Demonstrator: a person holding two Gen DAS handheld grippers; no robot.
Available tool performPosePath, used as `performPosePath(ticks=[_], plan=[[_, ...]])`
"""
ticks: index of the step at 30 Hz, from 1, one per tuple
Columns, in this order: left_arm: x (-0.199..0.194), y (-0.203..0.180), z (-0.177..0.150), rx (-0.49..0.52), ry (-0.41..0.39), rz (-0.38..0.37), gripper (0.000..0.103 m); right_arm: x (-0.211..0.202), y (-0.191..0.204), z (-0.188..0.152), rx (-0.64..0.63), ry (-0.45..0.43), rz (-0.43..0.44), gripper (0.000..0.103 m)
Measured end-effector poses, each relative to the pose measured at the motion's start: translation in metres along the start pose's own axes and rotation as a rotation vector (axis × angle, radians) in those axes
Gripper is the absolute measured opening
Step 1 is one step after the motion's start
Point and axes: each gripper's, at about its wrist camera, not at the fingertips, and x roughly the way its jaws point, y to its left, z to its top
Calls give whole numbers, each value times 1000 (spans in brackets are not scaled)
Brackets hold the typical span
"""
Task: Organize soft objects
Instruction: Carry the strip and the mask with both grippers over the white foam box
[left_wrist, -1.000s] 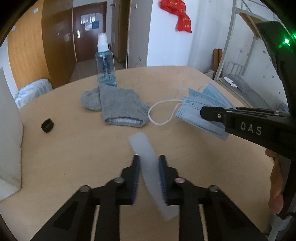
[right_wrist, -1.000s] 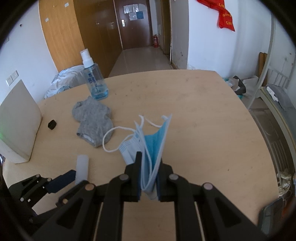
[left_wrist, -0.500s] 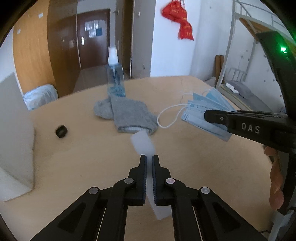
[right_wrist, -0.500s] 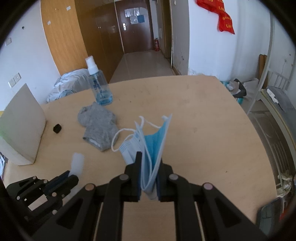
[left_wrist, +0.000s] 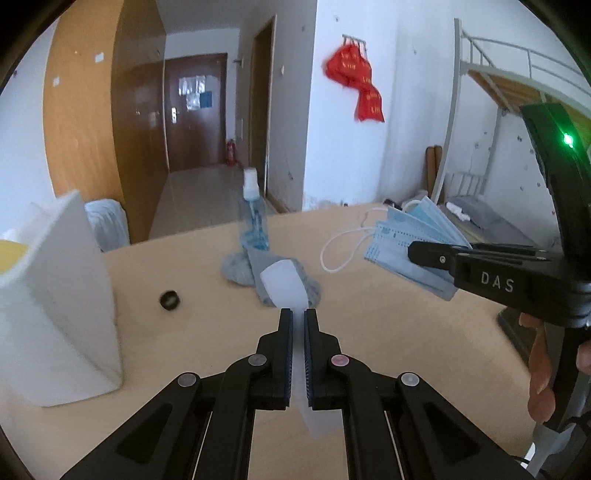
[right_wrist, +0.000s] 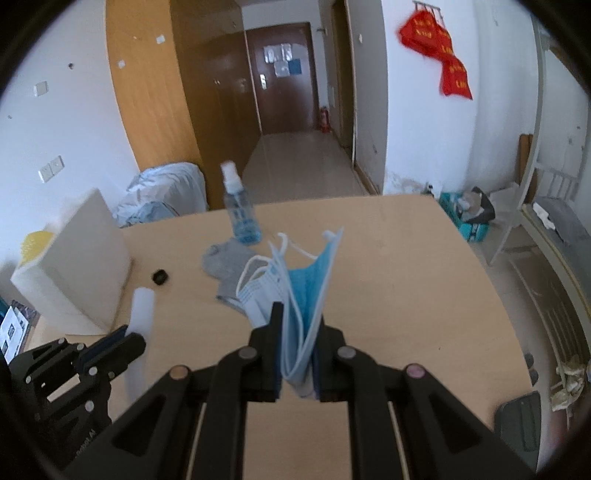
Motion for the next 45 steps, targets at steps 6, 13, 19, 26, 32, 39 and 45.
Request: performPosePath(ticks=[6, 13, 19, 26, 32, 39, 45], plan=[[-41, 7, 4, -6, -61, 17, 5, -32, 23, 4, -23, -61, 27, 15], [-90, 30, 4, -42, -131, 60, 5, -59, 60, 3, -81, -111, 84, 15], [-126, 49, -3, -67, -172, 125, 5, -69, 92, 1, -130, -127, 128, 15], [-164, 81, -19, -116, -206, 207, 5, -74, 131, -1, -192, -133, 190, 15], [-187, 99, -29, -155, -222, 269, 5, -78, 164, -4, -245, -138, 238, 15], [-201, 124, -33, -186, -237, 321, 5, -74, 192, 0, -293, -137, 277, 15], [-196, 143, -16, -174, -262, 328, 5, -65, 210, 6, -315, -129, 293, 15]])
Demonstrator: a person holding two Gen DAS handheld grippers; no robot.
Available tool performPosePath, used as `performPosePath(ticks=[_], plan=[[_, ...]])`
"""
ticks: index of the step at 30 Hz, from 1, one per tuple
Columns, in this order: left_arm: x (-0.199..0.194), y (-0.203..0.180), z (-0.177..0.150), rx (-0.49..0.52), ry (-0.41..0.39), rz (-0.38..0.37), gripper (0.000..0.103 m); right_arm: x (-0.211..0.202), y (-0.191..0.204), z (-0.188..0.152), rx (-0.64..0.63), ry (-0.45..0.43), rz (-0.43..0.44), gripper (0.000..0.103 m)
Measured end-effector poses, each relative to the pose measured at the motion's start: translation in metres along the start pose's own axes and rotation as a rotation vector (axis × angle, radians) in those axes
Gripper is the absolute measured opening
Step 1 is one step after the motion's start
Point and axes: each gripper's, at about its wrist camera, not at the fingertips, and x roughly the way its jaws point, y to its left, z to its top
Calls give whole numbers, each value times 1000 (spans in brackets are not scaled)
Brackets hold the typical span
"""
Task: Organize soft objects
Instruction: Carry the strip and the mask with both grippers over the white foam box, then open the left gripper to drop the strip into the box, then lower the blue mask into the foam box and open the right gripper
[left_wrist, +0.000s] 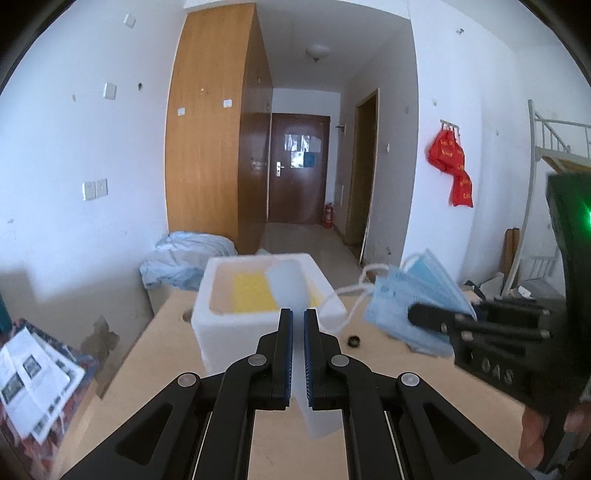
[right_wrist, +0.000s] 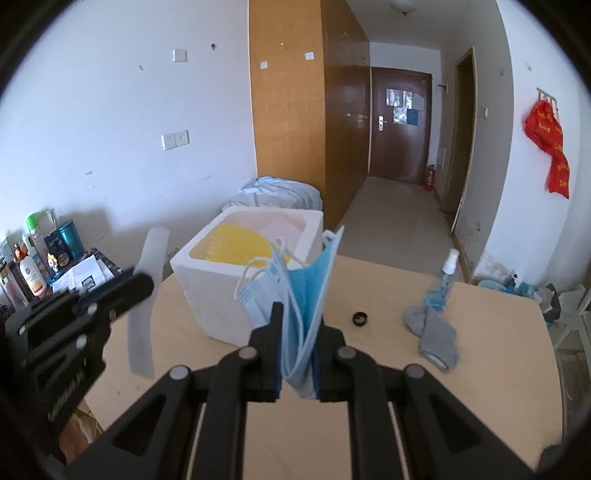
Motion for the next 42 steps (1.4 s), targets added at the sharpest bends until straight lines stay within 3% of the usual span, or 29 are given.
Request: performPosePath(ticks=[13, 24, 32, 35, 39, 42], plan=[[95, 16, 45, 27, 36, -39, 5, 16, -5, 14, 9, -15, -7, 15], [153, 26, 40, 17, 111, -14, 6, 20, -2, 16, 14, -7, -18, 15], [174, 31, 48, 28, 110, 12, 7, 22, -2, 16, 19, -1, -18, 15], [177, 34, 47, 10, 102, 2, 29, 20, -5, 17, 25, -7, -22, 15], [161, 34, 42, 14, 52, 29, 70, 20, -8, 17, 32, -7, -30, 15], [130, 38, 42, -15, -31, 36, 81, 21, -8, 17, 38, -6, -29, 15]])
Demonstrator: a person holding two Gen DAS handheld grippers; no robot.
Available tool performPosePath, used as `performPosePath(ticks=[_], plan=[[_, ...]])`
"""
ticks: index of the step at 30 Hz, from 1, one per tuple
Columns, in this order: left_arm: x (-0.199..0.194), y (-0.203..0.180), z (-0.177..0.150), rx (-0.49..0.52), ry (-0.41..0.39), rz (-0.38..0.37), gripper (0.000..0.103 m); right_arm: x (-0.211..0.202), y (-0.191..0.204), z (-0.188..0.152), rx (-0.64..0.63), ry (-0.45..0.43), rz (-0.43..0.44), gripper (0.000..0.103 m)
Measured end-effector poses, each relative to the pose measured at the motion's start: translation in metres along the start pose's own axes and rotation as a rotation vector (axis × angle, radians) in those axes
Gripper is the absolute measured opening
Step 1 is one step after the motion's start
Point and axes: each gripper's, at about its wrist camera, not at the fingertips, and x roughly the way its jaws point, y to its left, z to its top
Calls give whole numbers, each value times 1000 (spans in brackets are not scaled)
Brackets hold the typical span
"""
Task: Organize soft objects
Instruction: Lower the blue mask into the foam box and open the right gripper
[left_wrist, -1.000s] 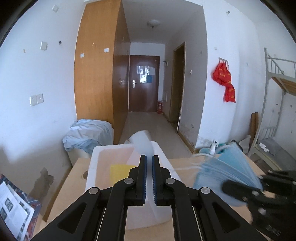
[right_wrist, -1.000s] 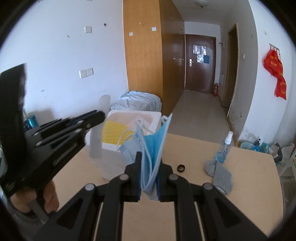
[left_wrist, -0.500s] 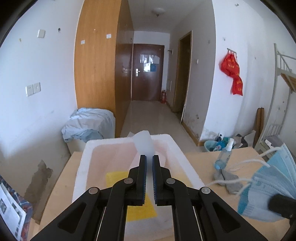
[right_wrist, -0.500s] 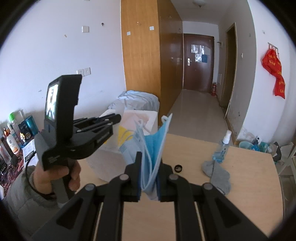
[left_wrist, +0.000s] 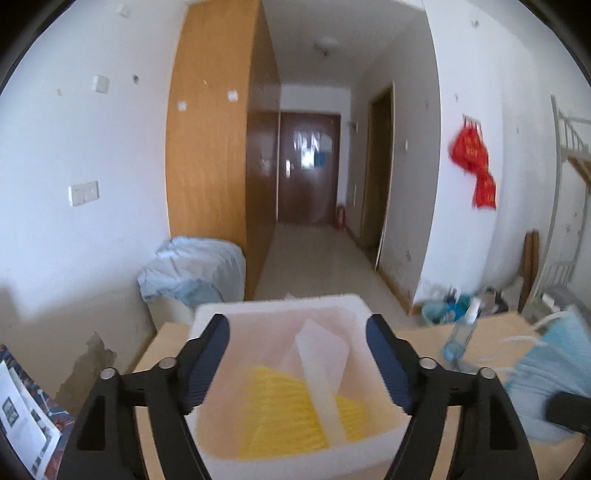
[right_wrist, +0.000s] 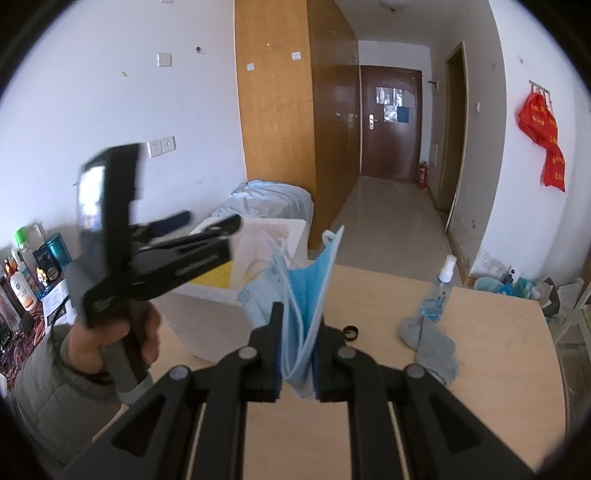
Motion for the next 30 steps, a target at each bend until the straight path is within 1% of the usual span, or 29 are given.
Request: performPosePath(ticks=[2, 6, 9, 11, 14, 16, 18, 21, 23, 30], plan=[[-16, 7, 0, -26, -20, 20, 86, 0, 1, 1, -4, 0, 6, 15], [-58, 25, -10, -115, -82, 78, 102, 5, 6, 5, -19, 0, 31, 15], [-82, 23, -22, -101, -113, 88, 103, 15, 14, 10, -35, 10, 39, 15], [-90, 20, -26, -82, -111, 88, 103, 22, 20, 13, -45, 10, 45, 15], [-98, 20, -32, -91, -84, 87, 103, 33, 27, 18, -56, 12, 51, 15], [-106, 21, -36, -90, -99, 109, 103, 39, 31, 21, -61, 11, 59, 15], [-112, 19, -38, -72, -106, 123, 103, 44, 34, 24, -70, 10, 62, 15], [-119, 20, -44, -59, -98, 115, 103, 50, 39, 27, -85, 1, 75, 15], [-121, 21, -44, -64, -91, 109, 103, 54, 41, 30, -87, 6, 88, 15], [-125, 27, -51, -74, -74, 126, 103, 78, 53, 43, -110, 29, 138, 15]])
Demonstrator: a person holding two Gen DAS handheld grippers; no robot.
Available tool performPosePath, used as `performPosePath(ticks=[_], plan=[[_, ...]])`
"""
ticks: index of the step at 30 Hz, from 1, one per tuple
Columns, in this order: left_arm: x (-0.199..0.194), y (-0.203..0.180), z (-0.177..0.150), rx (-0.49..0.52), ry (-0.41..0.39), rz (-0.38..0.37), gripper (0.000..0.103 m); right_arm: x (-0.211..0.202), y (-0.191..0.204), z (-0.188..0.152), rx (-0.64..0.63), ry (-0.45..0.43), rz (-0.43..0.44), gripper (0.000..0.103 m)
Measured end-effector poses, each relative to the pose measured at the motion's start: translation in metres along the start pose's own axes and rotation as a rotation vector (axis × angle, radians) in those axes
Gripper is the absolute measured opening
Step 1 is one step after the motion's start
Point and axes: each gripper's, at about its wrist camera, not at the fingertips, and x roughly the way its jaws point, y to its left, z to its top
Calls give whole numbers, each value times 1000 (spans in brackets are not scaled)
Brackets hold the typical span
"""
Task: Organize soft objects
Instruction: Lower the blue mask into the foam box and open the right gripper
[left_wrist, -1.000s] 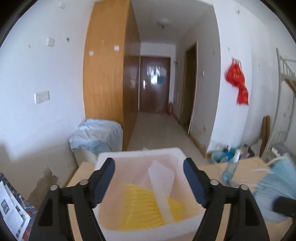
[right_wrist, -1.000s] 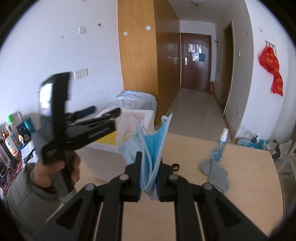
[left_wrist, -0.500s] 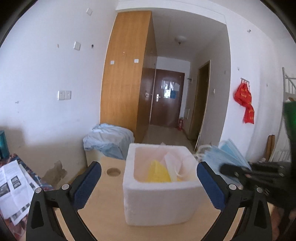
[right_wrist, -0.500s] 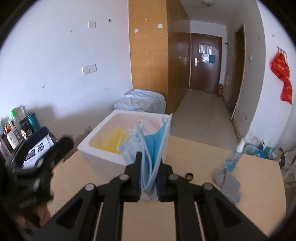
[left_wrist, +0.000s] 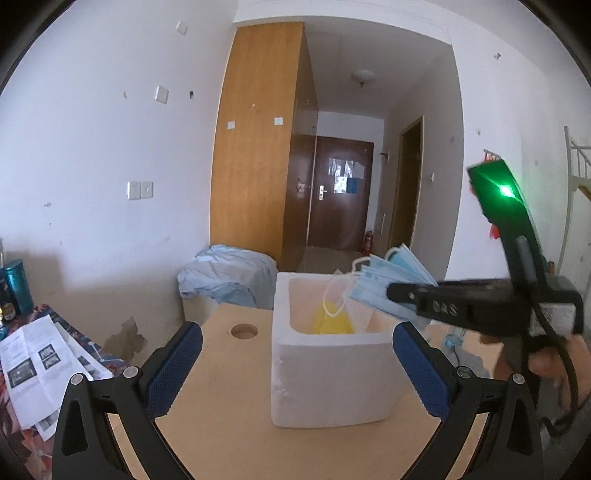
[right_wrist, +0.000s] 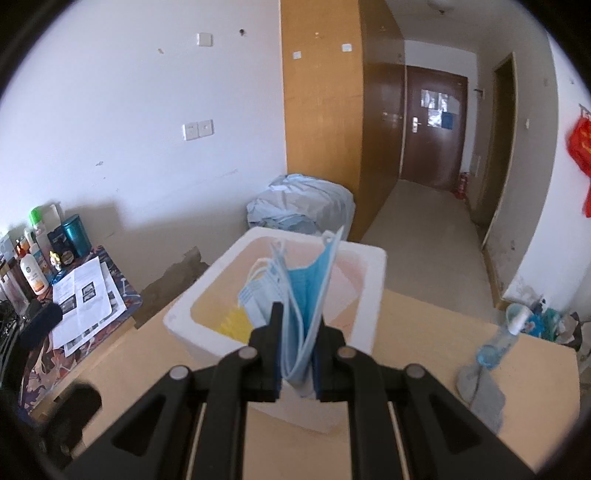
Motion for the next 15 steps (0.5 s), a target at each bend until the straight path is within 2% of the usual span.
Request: performPosePath(ticks=[8, 15], plan=[[3, 5, -5, 0, 11, 20, 103, 36, 12, 9, -32, 51, 25, 15], [9, 12, -8, -18, 22, 41, 103, 66, 18, 9, -30, 137, 59, 15]])
